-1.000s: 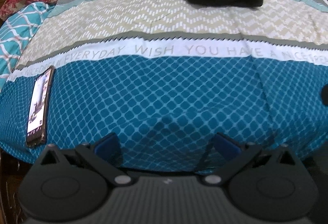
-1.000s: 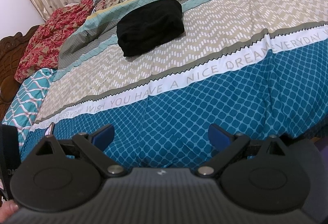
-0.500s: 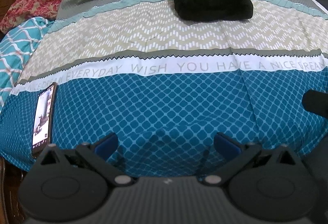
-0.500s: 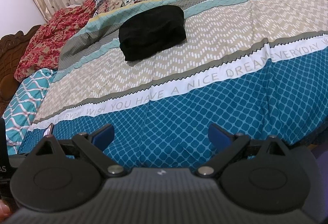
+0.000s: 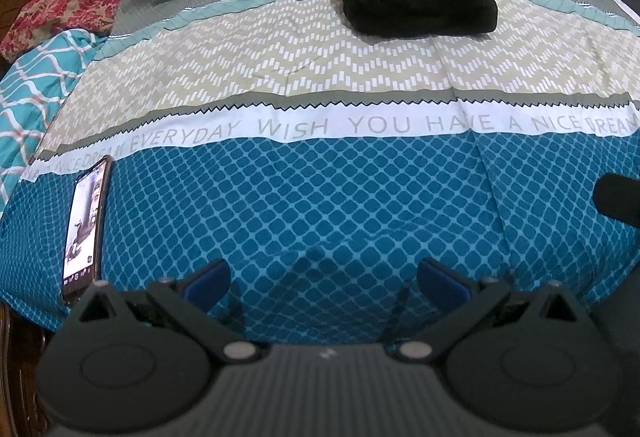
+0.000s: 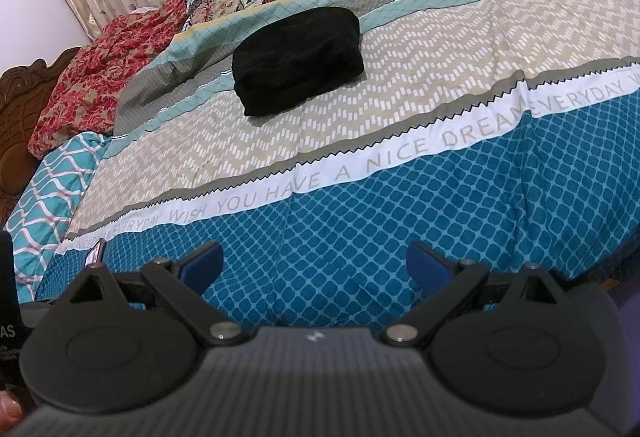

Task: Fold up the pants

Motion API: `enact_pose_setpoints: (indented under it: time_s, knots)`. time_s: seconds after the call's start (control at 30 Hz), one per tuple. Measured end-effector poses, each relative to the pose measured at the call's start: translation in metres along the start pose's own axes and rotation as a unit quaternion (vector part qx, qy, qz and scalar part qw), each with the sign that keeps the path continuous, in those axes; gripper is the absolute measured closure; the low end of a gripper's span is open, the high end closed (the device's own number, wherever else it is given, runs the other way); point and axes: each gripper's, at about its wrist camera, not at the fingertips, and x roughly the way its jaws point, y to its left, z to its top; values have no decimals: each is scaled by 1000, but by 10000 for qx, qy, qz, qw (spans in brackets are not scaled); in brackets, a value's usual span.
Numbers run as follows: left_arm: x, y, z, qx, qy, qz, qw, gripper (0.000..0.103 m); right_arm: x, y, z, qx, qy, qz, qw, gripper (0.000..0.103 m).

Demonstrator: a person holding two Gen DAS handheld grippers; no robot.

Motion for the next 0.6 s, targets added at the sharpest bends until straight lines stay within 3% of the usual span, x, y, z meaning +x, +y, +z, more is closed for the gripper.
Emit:
enact_pose_setpoints:
  time_s: [0.6]
  knots:
    - [15,0,-7,-62,306,51,9995,0,1,-6,-1,80,130,46,9999,3]
